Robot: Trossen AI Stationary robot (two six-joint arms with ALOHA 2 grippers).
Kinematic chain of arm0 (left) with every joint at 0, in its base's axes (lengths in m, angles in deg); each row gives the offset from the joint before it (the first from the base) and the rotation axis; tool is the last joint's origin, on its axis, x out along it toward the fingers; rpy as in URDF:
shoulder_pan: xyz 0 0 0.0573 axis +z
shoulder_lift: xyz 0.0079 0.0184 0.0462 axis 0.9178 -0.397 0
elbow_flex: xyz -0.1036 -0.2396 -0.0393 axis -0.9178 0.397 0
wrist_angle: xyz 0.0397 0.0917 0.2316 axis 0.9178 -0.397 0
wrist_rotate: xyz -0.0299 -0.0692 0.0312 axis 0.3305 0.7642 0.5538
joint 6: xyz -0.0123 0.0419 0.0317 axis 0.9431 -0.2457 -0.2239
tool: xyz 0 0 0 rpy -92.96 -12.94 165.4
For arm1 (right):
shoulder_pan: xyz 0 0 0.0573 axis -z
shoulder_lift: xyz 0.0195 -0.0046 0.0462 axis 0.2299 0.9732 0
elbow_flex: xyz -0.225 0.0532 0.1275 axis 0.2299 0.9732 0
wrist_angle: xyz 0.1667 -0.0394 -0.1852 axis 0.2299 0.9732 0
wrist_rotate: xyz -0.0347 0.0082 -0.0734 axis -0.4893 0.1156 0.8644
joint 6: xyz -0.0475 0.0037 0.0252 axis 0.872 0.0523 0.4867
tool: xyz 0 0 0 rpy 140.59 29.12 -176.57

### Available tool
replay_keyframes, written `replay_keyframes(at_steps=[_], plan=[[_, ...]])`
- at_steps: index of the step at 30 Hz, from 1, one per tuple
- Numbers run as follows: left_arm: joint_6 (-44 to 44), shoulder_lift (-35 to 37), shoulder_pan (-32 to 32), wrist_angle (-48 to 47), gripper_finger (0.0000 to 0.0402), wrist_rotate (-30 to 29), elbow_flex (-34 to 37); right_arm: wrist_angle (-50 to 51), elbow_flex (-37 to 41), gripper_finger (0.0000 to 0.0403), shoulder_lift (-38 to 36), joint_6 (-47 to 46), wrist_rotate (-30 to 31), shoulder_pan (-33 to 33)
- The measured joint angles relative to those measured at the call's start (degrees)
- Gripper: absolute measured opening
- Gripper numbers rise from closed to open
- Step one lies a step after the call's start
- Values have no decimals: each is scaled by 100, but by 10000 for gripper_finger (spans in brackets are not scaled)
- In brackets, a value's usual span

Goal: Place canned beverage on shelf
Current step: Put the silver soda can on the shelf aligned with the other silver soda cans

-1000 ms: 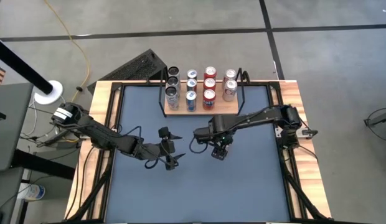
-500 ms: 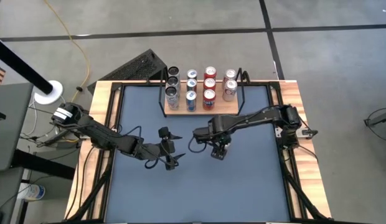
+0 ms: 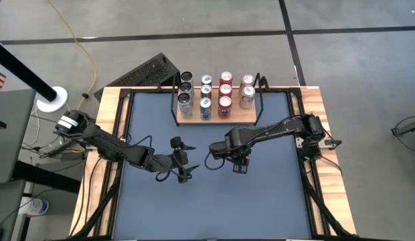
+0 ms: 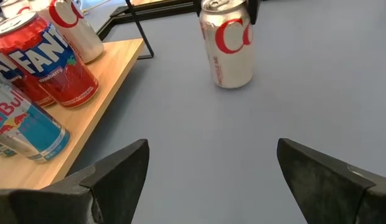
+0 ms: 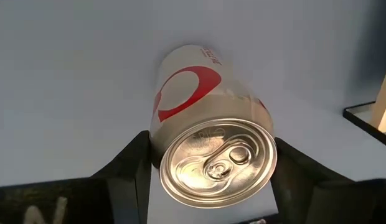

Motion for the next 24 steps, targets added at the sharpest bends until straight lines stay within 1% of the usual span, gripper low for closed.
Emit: replay_keyframes(at_steps=[6,13,18,24], plan=[[205,0,7,18,341,-2,-2,247,-1,228,-400,132,3,339],[581,0,7,54,341,-121,-2,252,-10,229,-947,685,-1,968],[862,0,7,52,341,-186,-2,247,-10,229,-1037,1195,31,1482],[1178,0,7,49,341,-395,-2,164,-10,229,-962,1963,325,1973]])
